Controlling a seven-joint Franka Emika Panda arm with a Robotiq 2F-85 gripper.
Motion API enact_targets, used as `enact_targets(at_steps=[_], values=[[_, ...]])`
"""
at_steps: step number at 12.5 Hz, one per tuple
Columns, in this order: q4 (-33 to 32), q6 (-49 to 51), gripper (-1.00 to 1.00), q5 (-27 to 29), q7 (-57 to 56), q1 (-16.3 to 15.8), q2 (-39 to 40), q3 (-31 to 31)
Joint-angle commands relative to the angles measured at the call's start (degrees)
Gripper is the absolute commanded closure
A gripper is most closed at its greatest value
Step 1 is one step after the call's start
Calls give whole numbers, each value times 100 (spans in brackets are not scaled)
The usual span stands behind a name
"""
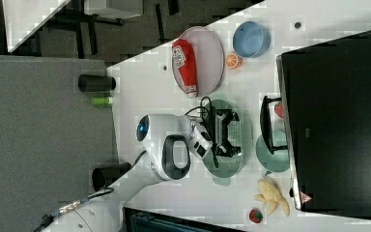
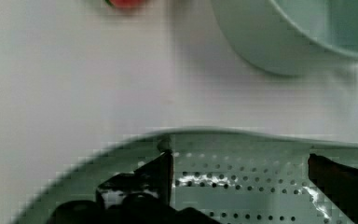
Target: Drag strainer left to right.
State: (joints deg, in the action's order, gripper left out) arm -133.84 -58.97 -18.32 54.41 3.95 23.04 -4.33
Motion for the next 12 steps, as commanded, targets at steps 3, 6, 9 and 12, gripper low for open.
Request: enact_targets(at_steps=[3, 6, 9, 12], values=[[-19, 140, -100, 122, -877, -17, -381, 327], [-204, 530, -100, 304, -2072, -18, -1386, 622], [-190, 1780, -100, 1092, -3246, -20, -2721, 703], [92, 3380, -100, 1860, -4550, -19, -4045, 621]])
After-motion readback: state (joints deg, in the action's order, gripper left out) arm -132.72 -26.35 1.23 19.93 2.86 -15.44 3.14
